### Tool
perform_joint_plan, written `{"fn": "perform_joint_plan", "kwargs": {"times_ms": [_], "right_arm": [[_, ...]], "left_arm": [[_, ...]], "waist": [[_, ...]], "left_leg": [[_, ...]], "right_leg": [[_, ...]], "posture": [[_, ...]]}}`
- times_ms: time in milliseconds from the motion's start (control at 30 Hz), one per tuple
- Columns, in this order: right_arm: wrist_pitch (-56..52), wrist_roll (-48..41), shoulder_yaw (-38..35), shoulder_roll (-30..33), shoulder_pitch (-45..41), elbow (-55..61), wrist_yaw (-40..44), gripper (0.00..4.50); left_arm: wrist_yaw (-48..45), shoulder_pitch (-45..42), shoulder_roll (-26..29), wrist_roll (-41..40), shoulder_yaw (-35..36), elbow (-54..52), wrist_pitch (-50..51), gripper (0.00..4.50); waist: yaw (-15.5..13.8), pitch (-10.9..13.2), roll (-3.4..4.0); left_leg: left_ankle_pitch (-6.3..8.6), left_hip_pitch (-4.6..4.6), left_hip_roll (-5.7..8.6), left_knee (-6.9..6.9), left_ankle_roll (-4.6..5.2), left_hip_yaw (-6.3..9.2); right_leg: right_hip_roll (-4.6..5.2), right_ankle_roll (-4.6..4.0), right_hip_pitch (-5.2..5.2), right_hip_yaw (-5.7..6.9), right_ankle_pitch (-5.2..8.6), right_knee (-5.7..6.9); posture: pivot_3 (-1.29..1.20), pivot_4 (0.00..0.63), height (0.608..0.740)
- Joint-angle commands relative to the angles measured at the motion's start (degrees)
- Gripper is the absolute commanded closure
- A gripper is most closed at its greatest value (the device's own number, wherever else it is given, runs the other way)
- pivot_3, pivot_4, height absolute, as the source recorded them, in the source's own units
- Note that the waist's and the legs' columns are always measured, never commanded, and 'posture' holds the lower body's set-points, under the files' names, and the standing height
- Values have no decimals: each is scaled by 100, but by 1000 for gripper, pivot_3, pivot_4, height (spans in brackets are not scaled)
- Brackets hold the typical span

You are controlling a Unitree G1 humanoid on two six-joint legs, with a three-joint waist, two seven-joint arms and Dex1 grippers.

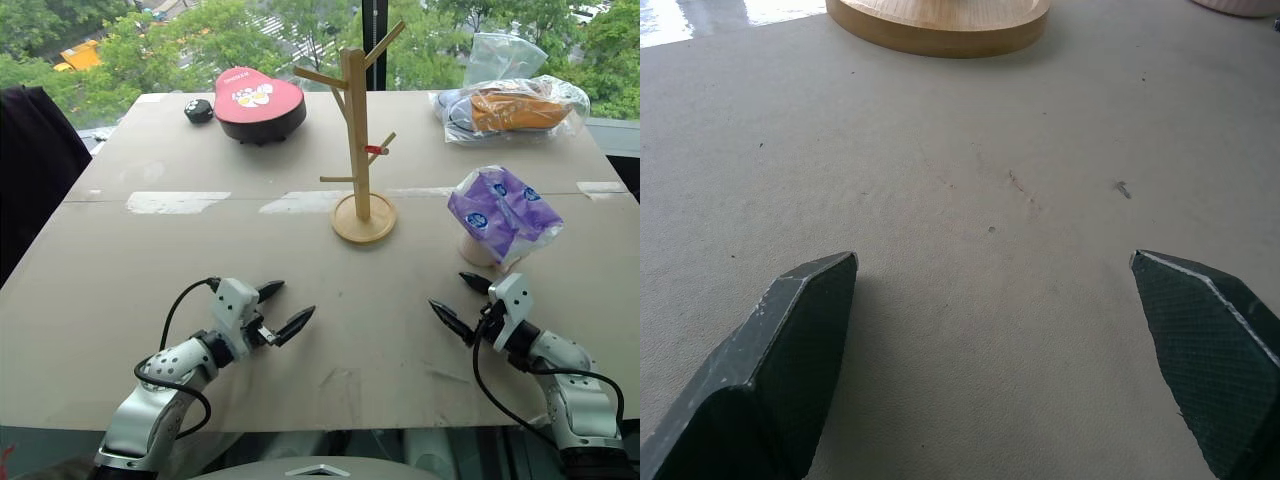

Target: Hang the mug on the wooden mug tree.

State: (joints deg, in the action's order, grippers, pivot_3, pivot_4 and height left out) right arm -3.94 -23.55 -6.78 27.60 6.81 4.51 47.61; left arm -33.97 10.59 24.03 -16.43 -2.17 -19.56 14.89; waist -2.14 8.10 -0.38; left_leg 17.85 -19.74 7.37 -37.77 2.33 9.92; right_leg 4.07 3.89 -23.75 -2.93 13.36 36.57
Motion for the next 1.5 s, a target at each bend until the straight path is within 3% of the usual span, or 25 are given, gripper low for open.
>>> {"fn": "perform_joint_plan", "kwargs": {"times_ms": [33,733,967,1100,1267,1500], "right_arm": [[28,-82,-113,14,49,265,-17,66],[-24,-81,-93,4,220,616,-155,66],[-201,36,303,22,414,1717,-282,66],[-451,170,533,176,53,2757,-509,66],[-980,95,69,435,-707,3623,-1063,66],[-661,831,-877,876,-693,3303,-1385,66]], "left_arm": [[-66,33,4,-35,-40,-34,17,0],[-477,-231,93,-63,-103,278,-171,0],[-1205,-566,415,-560,-228,-145,157,0],[-1534,-1099,547,-1028,-213,-470,476,0],[-1680,-1955,622,-1608,-129,-905,868,0],[-1679,-2881,642,-1968,-133,-1038,1164,0]], "waist": [[0,0,0],[-25,0,0],[5,2,1],[10,5,-2],[-3,5,-8],[-7,10,-16]], "left_leg": [[0,0,0,0,0,0],[0,-1,0,0,0,1],[0,-3,0,0,0,4],[0,-4,-1,-1,0,3],[0,-5,-1,-4,0,6],[0,-18,0,-3,0,11]], "right_leg": [[0,0,0,0,0,0],[2,0,1,5,0,0],[1,0,-2,6,0,1],[1,0,-3,5,0,1],[0,1,-3,9,0,0],[-2,0,-7,13,0,-22]], "posture": [[0,150,740],[0,150,740],[0,150,740],[0,150,740],[0,150,740],[0,150,740]]}}
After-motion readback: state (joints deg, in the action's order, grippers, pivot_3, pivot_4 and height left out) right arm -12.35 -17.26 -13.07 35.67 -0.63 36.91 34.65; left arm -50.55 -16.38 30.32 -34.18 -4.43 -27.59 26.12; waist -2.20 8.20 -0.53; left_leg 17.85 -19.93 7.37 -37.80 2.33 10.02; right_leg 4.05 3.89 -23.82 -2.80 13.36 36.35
